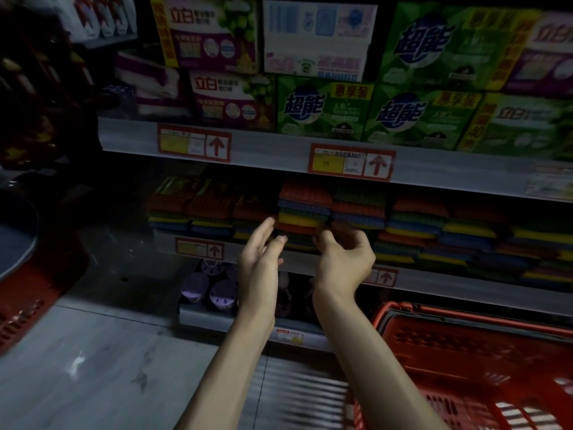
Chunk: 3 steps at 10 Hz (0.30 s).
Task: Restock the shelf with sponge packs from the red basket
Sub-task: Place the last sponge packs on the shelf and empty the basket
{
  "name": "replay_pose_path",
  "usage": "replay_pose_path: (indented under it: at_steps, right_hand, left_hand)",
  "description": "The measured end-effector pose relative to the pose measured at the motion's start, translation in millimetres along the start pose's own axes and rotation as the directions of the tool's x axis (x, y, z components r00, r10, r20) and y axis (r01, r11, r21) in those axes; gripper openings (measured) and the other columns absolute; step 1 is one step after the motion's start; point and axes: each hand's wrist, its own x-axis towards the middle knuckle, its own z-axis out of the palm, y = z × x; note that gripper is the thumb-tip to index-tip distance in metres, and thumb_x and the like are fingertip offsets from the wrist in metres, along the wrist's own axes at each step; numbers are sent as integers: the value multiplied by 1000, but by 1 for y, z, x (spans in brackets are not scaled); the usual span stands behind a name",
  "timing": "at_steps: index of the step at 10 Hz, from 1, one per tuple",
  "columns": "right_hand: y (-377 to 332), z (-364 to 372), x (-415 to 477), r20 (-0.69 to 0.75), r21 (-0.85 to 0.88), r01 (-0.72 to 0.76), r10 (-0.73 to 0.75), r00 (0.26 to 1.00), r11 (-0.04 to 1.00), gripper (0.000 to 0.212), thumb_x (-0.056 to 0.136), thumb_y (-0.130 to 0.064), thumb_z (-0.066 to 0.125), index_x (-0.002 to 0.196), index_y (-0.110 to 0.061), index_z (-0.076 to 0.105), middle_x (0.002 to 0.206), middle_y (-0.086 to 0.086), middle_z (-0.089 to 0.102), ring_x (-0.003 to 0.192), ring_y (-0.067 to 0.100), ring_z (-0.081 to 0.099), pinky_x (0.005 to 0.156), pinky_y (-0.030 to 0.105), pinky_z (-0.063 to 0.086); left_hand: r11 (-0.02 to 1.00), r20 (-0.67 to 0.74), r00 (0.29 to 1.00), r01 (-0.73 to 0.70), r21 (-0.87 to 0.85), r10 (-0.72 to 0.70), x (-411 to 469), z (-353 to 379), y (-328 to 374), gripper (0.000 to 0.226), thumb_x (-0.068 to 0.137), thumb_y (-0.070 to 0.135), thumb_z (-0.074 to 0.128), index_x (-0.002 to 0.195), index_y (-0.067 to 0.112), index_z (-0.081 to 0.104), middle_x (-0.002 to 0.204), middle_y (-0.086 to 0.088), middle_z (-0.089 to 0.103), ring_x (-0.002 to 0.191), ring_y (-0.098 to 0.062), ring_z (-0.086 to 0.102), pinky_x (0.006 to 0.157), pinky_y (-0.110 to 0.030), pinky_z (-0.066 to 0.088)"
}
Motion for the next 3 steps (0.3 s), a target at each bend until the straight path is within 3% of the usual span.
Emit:
replay_pose_path:
  at_steps: [2,3]
  right_hand:
    - [-2,-5,-1,12,-50,16,-15,1000,999,10,85,-12,78,87,-20,73,78,-6,73,77,9,71,82,38,62]
    - [-4,-13,-3,44,-71,51,-48,998,996,10,86,-17,80,86,-20,71,80,-4,74,76,7,70,80,35,61]
  left_hand:
    - [1000,21,999,-25,7,25,-1,-2,-2,39,103,10,56,140,24,58,135,12,58,132,-13,58,112,-42,48]
    - [995,25,998,-65,81,63,-2,-3,-5,38,103,10,56,138,25,60,130,19,60,121,1,61,107,-33,51]
